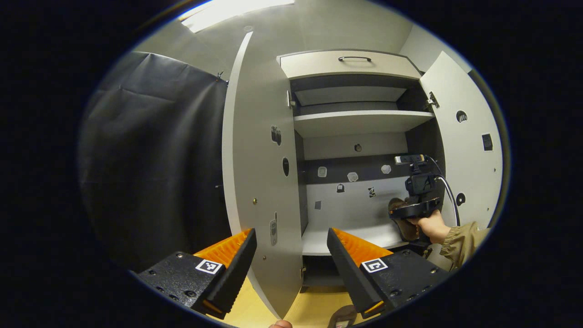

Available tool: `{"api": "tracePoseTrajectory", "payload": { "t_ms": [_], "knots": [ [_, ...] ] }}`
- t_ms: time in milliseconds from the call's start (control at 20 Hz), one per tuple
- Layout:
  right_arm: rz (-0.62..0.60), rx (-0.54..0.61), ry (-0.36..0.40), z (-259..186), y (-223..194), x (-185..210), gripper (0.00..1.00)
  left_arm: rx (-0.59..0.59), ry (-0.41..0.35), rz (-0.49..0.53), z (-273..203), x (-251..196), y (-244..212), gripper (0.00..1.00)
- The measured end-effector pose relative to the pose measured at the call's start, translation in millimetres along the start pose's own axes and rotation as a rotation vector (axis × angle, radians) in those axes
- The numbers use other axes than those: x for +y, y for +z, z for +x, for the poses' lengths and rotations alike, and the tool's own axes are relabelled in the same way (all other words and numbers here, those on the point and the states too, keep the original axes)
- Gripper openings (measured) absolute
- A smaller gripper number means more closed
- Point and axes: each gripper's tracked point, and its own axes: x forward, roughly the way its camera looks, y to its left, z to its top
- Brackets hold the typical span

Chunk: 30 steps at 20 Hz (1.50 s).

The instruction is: Grab one shoe with the right hand and put it into the shoe cabinet, grab the other shoe with the left hand and put it into the shoe cabinet; then close the right door with the right hand and the left door with the left hand.

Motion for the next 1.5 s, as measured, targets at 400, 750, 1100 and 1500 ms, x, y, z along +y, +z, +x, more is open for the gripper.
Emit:
{"api": "tracePoseTrajectory", "payload": {
  "t_ms": [400, 750, 1100, 1500],
  "knots": [
    [0.031, 0.064, -0.033, 26.3, -18.0, -9.9, 0.01, 0.010, 0.023, 0.013, 1.2, 0.1, -0.2, 0.95],
    [0.020, 0.082, -0.045, 15.7, -19.8, -13.9, 0.16, 0.024, 0.018, -0.011, -0.6, -0.1, -3.2, 0.95],
    [0.016, 0.067, -0.042, -18.6, -14.6, -16.1, 0.21, 0.020, -0.031, -0.021, -6.0, -7.9, -4.0, 0.95],
    [0.026, -0.093, 0.006, -106.4, 25.3, 2.9, 0.21, 0.068, -0.126, -0.034, -11.8, -28.1, -27.0, 0.95]
  ]
}}
